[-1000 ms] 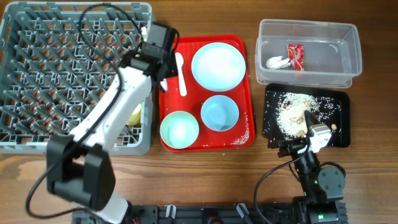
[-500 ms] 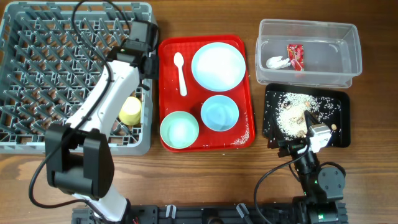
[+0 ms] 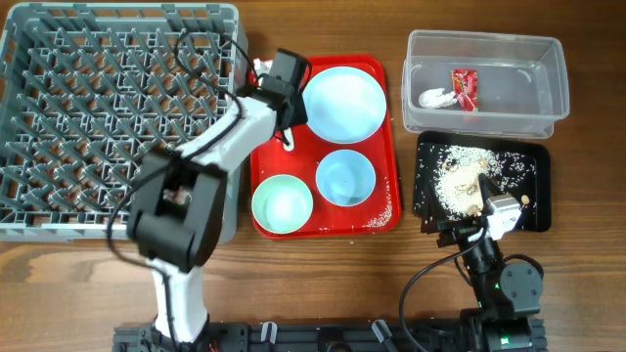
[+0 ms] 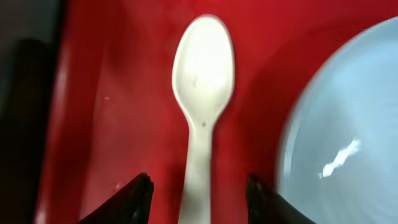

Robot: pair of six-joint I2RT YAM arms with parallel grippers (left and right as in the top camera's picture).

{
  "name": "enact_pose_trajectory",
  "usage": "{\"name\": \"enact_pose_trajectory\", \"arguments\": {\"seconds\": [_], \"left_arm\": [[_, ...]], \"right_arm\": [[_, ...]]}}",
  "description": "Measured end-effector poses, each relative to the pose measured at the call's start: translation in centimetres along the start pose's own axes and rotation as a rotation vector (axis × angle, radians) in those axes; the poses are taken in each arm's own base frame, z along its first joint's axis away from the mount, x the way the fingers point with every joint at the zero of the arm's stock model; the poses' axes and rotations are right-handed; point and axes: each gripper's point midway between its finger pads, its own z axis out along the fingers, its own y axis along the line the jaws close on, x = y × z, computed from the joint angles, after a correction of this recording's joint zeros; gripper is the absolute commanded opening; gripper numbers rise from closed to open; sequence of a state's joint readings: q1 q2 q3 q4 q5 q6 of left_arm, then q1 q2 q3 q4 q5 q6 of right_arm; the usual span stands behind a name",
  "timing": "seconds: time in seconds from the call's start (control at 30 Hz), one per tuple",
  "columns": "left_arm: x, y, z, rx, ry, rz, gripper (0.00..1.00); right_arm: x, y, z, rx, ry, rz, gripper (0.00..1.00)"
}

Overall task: Sort waste into correct bins and load items into the dishwasher rack
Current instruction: 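Grasp the white spoon and place it in the rack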

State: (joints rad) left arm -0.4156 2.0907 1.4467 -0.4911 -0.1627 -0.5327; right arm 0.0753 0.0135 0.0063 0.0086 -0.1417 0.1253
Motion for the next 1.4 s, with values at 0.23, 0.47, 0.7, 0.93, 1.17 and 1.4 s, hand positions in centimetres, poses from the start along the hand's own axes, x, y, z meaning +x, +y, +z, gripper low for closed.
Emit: {"name": "enact_pose_trajectory", "arguments": {"seconds": [0.23,0.47,0.7,0.93,1.17,1.4], "left_arm": [[0.5,0.4,1.5,-0.02,0.016,-0.013,0.14],[0.2,0.5,-1.9,-0.012,0.031,0.011,0.04],[-3.9,3.3,-12.3,-0.105,-0.151,0.155,0.04],[-7.2,9.7,-14.6,-0.367,-0.21,0.384,0.25],[-5.9,11.1,-11.6,-0.35,-0.113,0.36,0.76],[-2.3,-0.6,-15.7,0.061,-0.117,0.294,0.58]], "right_arm": [[0.0,0.0,0.0,0.0,0.0,0.0,1.0],[0.0,0.0,0.0,0.0,0.0,0.0,1.0],[0.0,0.0,0.0,0.0,0.0,0.0,1.0],[0.0,0.0,0.0,0.0,0.0,0.0,1.0],[0.0,0.0,0.0,0.0,0.0,0.0,1.0],[0.0,0.0,0.0,0.0,0.0,0.0,1.0]]}}
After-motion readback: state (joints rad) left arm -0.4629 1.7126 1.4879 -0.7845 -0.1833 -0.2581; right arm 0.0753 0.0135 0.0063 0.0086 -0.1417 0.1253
